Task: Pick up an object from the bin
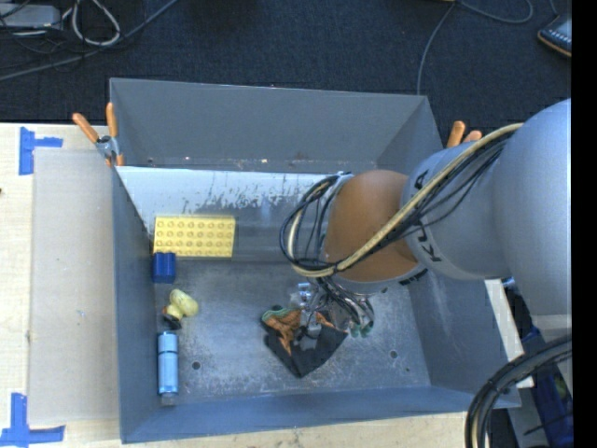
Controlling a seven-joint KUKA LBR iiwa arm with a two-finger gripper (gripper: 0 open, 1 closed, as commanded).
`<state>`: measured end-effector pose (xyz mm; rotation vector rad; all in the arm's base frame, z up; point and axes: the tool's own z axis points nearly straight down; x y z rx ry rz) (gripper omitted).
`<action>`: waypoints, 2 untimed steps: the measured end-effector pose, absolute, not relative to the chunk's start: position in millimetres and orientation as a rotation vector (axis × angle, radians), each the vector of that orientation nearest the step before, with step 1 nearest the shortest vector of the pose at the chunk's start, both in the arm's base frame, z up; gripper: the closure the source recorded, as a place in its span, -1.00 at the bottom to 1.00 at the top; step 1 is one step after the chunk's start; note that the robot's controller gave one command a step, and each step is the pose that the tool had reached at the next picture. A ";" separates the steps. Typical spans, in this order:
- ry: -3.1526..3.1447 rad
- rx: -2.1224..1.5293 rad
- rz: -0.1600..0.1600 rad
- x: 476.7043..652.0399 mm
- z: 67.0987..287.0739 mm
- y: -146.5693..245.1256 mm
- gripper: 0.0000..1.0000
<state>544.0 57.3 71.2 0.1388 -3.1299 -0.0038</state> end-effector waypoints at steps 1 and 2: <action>-3.130 0.139 -0.004 544.0 71.3 57.3 1.00; -3.124 0.141 -0.003 541.0 126.6 56.7 1.00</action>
Offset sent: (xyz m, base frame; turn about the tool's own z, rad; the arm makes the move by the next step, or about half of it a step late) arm -0.0021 -0.0031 0.1382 -0.0120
